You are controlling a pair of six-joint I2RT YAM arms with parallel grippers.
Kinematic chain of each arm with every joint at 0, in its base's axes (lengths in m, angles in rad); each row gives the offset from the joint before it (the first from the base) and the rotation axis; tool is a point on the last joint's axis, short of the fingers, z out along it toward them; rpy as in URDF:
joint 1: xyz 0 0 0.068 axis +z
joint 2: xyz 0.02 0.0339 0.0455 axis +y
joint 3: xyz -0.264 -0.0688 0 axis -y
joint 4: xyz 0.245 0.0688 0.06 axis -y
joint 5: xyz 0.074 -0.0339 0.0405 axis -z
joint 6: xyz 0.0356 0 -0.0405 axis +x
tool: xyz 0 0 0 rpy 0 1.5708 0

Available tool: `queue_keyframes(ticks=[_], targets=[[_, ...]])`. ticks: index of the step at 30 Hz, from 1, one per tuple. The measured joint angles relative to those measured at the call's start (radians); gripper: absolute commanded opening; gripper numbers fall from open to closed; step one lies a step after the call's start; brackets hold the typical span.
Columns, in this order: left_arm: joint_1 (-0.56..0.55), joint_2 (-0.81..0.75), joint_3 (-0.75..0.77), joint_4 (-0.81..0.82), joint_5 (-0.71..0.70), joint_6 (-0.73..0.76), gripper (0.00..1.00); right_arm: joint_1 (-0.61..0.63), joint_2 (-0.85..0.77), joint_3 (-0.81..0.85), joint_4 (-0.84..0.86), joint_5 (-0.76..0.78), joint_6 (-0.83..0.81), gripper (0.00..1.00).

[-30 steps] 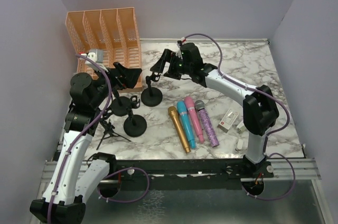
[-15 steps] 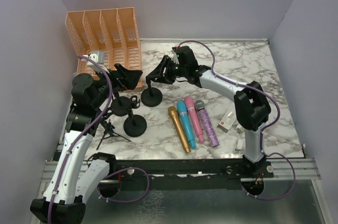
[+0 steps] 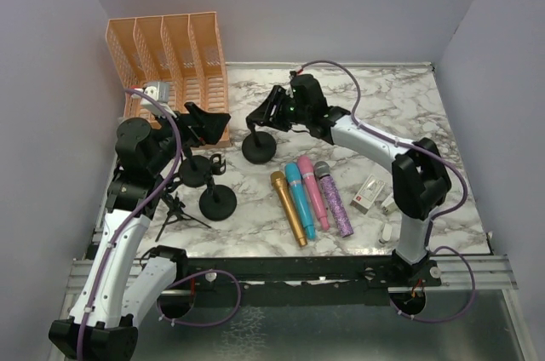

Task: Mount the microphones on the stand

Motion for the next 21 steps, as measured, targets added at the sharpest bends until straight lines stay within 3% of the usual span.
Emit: queue_keyframes(ticks=[5,8,14,17,21], targets=[[0.000,0.015,0.000,0.001,0.020,-0.012,0.99,-0.055,-0.080,-0.071,0.015,0.058,-0.018,0.35],[0.000,0.029,0.000,0.001,0.036,-0.021,0.99,-0.105,-0.110,-0.124,0.035,0.065,-0.019,0.41],[0.000,0.044,-0.005,0.010,0.059,-0.044,0.99,-0.176,-0.129,-0.198,0.095,0.060,-0.019,0.78],[0.000,0.050,-0.005,0.013,0.066,-0.051,0.99,-0.179,-0.151,-0.229,0.116,0.055,-0.044,0.89],[0.000,0.053,-0.005,0.016,0.066,-0.054,0.99,-0.179,-0.189,-0.233,0.111,0.052,-0.079,0.96]])
